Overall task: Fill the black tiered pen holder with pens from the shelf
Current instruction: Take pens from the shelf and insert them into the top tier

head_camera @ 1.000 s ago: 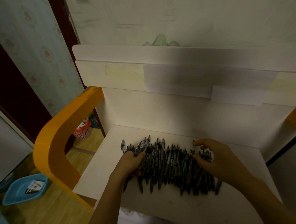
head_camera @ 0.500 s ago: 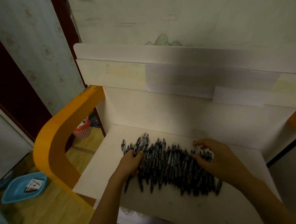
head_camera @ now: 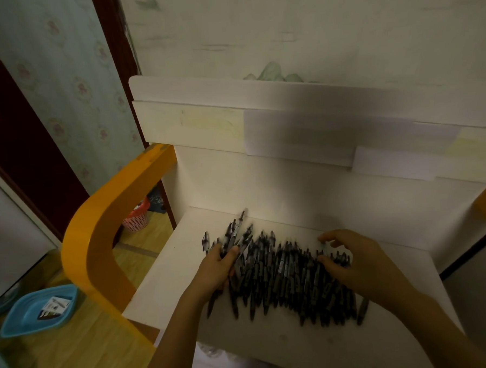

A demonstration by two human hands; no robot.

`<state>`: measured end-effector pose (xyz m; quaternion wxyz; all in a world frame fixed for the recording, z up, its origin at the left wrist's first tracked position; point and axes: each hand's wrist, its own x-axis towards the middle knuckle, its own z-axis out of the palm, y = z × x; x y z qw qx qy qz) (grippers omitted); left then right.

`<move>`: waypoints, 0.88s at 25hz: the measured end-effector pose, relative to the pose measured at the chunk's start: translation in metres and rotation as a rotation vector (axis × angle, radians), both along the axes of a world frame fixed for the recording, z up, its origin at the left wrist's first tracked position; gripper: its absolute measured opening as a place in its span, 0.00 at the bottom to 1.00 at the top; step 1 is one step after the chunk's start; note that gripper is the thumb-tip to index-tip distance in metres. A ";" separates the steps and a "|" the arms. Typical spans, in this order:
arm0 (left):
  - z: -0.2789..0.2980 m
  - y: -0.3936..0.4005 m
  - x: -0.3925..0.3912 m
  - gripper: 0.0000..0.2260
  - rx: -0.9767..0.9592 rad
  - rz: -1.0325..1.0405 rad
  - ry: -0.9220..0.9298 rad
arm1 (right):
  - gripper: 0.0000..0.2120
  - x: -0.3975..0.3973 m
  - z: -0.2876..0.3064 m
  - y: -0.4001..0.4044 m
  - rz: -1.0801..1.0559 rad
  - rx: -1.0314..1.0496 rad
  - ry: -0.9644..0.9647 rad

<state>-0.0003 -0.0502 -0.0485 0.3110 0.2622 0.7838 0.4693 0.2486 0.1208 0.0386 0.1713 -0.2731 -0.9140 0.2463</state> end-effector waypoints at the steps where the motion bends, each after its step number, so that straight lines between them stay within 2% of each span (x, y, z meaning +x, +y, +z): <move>1: 0.002 0.000 -0.001 0.12 0.016 0.004 -0.003 | 0.17 0.000 0.000 -0.001 -0.004 0.002 -0.001; 11: 0.005 -0.005 -0.003 0.15 0.011 -0.055 -0.126 | 0.15 0.002 0.004 -0.017 -0.087 0.005 0.005; 22: 0.031 -0.016 0.000 0.13 0.033 -0.130 -0.112 | 0.14 0.010 0.012 -0.046 -0.141 0.040 0.042</move>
